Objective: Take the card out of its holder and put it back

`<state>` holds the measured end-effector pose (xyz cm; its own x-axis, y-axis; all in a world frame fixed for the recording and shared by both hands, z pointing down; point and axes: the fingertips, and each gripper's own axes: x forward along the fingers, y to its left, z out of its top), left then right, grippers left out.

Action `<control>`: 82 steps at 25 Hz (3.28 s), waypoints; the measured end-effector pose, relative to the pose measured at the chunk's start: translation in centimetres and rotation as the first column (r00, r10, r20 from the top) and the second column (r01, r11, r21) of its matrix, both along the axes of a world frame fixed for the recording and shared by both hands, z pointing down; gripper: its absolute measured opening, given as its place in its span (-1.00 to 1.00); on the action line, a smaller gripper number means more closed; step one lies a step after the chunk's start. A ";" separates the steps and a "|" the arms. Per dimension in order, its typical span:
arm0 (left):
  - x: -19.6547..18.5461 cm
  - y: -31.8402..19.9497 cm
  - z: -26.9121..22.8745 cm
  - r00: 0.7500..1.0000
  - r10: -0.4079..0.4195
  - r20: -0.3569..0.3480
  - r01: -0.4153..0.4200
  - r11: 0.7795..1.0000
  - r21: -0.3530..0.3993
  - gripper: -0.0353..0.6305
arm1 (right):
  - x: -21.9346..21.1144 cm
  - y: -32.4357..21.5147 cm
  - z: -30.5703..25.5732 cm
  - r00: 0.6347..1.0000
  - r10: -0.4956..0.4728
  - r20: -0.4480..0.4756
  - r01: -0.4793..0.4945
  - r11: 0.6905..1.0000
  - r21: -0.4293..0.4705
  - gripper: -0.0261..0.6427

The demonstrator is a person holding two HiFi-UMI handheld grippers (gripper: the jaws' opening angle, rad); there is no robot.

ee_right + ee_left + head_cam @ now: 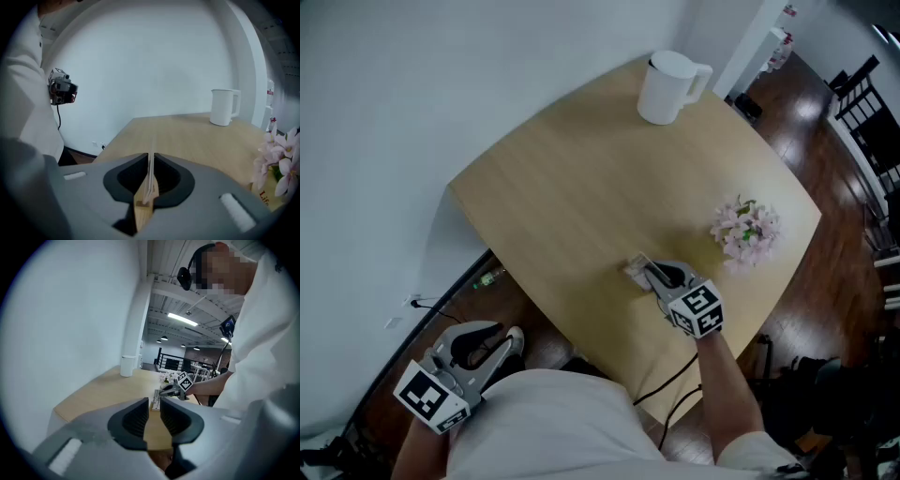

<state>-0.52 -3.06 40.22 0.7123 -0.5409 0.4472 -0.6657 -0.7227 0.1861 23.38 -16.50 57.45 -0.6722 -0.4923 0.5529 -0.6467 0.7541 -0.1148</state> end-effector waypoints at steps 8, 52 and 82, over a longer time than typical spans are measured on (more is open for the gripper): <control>-0.7 0.3 0.2 1.000 -0.005 -0.003 0.005 1.000 -0.001 -0.64 | -0.2 0.2 -0.2 1.000 0.004 0.025 -0.003 1.000 -0.021 -0.84; -11.7 0.8 -1.0 0.978 0.166 -0.127 -0.156 0.984 0.087 -0.64 | -12.0 7.1 -14.3 0.997 0.055 -0.057 -0.045 0.988 0.151 -0.86; -26.0 4.4 0.7 0.934 0.314 -0.171 -0.301 0.948 0.100 -0.64 | -38.0 23.6 -22.5 0.993 -0.082 -0.083 0.095 0.981 0.168 -0.86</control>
<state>-26.52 1.34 40.89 0.9147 -0.3077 0.2621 -0.3679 -0.9024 0.2243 -14.63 7.12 34.94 -0.6767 -0.5248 0.5164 -0.5788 0.8127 0.0674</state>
